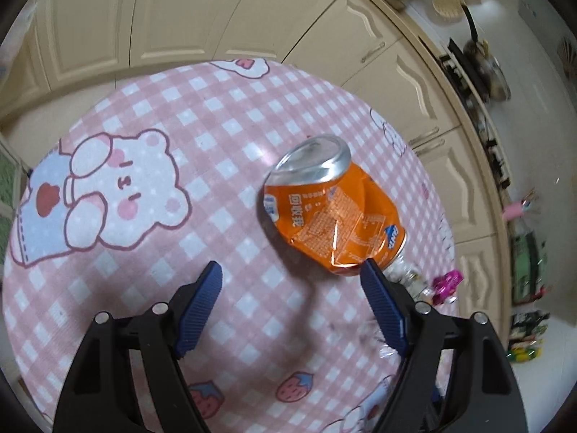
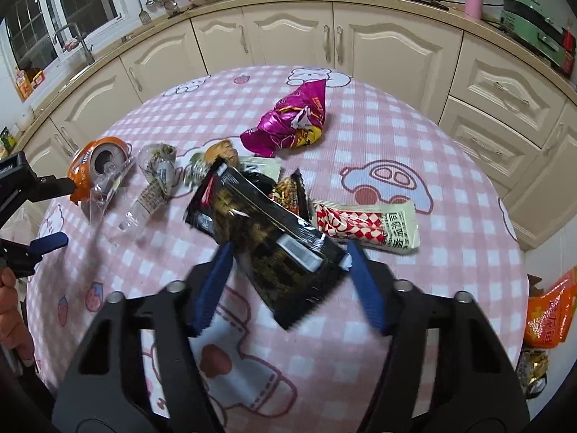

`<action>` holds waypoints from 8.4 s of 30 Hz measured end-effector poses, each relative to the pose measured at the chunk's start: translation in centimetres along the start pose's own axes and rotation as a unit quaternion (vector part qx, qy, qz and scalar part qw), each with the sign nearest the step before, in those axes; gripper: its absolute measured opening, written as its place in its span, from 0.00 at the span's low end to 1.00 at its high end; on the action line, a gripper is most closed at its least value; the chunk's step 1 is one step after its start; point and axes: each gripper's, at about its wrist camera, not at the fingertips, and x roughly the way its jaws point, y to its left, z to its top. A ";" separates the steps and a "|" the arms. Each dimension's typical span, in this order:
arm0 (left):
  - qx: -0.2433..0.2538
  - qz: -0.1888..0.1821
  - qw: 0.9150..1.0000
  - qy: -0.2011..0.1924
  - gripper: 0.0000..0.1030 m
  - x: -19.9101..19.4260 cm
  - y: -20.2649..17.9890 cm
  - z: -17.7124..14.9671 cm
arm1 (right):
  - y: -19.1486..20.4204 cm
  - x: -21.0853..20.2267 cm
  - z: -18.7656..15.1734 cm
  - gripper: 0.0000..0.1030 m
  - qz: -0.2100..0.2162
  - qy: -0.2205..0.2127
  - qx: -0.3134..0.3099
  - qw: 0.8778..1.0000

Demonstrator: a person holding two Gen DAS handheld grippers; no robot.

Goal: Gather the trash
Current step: 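Grasp the black snack bag with the right gripper, then grasp the crushed orange Fanta can with the left gripper while the right gripper holds the bag, then carry the can and snack bag over the blue bin and release both, then move both grippers back over the table toward the clear bag and wrappers, then grasp the clear plastic bag with the left gripper while the right gripper grasps the black-red wrapper, then carry the clear bag and wrapper over the blue bin and release both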

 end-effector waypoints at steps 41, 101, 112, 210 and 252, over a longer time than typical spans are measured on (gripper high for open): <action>0.217 0.033 0.975 -0.021 0.17 0.2 -2.7 6.3 | -1.0 0.4 1.5 0.67 0.034 0.011 0.030 0.999; 0.591 -0.075 0.784 0.175 0.19 6.3 -31.0 -46.8 | -36.2 -21.1 -24.2 0.23 -0.112 -0.093 0.382 0.913; 0.571 0.017 0.790 0.224 0.31 13.7 -30.5 -46.3 | -37.5 -16.6 -23.2 0.23 -0.094 -0.052 0.378 0.920; 0.368 0.071 0.927 0.014 0.21 1.8 -11.1 -5.4 | -0.9 -1.7 4.3 0.14 0.120 0.010 -0.014 0.993; 0.632 0.001 0.749 0.198 0.26 7.7 -29.6 -47.8 | -34.5 -21.3 -21.0 0.14 -0.094 -0.096 0.346 0.929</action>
